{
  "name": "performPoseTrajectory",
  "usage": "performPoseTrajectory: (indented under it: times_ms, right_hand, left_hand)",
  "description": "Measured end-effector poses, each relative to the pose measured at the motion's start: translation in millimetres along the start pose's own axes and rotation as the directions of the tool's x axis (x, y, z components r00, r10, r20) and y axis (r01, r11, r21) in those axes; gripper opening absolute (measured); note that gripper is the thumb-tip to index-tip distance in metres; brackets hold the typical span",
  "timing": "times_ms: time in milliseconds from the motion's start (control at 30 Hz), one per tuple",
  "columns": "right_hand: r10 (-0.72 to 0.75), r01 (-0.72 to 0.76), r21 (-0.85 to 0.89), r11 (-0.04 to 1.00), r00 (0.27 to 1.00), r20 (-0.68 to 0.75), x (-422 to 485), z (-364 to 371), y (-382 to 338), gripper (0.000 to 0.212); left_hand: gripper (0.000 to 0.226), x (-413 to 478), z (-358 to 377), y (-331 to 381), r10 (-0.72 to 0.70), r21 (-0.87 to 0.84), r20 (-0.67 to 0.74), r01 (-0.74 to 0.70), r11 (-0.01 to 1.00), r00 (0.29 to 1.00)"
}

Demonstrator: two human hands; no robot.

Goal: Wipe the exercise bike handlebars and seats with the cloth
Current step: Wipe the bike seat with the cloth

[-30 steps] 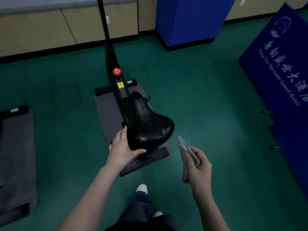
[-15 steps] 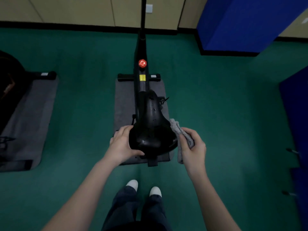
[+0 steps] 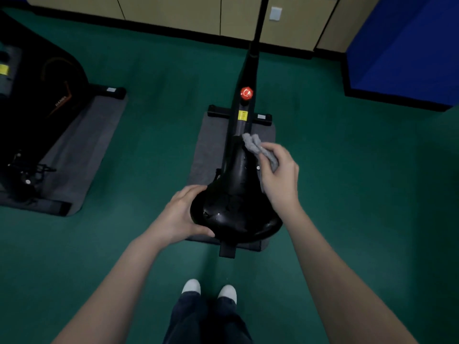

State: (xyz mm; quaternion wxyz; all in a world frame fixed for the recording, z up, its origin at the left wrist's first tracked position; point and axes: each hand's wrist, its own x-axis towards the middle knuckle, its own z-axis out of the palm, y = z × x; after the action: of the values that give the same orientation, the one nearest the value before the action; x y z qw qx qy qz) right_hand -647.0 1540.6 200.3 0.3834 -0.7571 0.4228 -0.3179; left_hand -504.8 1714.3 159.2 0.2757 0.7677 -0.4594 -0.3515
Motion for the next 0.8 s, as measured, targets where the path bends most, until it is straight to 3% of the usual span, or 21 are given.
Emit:
performPoseTrajectory:
  times_ms: [100,267,433,533,667,700,800]
  right_hand:
    - [-0.127,0.129,-0.082,0.988,0.991,0.029,32.3,17.7,-0.4,0.019]
    - [-0.267,0.326,-0.177,0.929,0.919,0.29,45.1,39.8,11.1,0.021]
    - [-0.46,0.586,-0.143,0.797,0.744,0.486,4.6,30.8,28.5,0.016]
    - [-0.458,0.642,-0.169,0.748,0.683,0.569,16.6,31.3,23.1,0.014]
    - [-0.387,0.766,-0.323,0.555,0.582,0.715,59.7,55.3,4.2,0.017]
    - [-0.337,0.762,-0.381,0.524,0.597,0.728,69.1,61.4,1.4,0.018]
    - [-0.159,0.576,-0.567,0.589,0.77,0.618,86.0,70.8,-8.1,0.018]
  left_hand:
    - [0.107,1.0,0.6,-4.4,0.021,-0.016,-0.012,-0.021,1.0,1.0]
    - [0.108,0.5,4.9,-11.7,0.048,-0.05,-0.029,-0.049,0.998,0.998]
    - [0.109,-0.5,7.5,-14.5,0.049,-0.093,-0.044,-0.053,0.994,0.998]
    - [0.108,-0.3,8.3,-15.5,0.057,-0.094,-0.052,-0.061,0.994,0.997]
    - [0.109,-1.2,9.8,-17.8,0.053,-0.109,-0.049,-0.059,0.992,0.997]
    - [0.109,-1.4,10.1,-18.4,0.051,-0.114,-0.047,-0.056,0.992,0.998]
    - [0.108,-1.6,10.6,-19.5,0.052,-0.113,-0.042,-0.056,0.992,0.998]
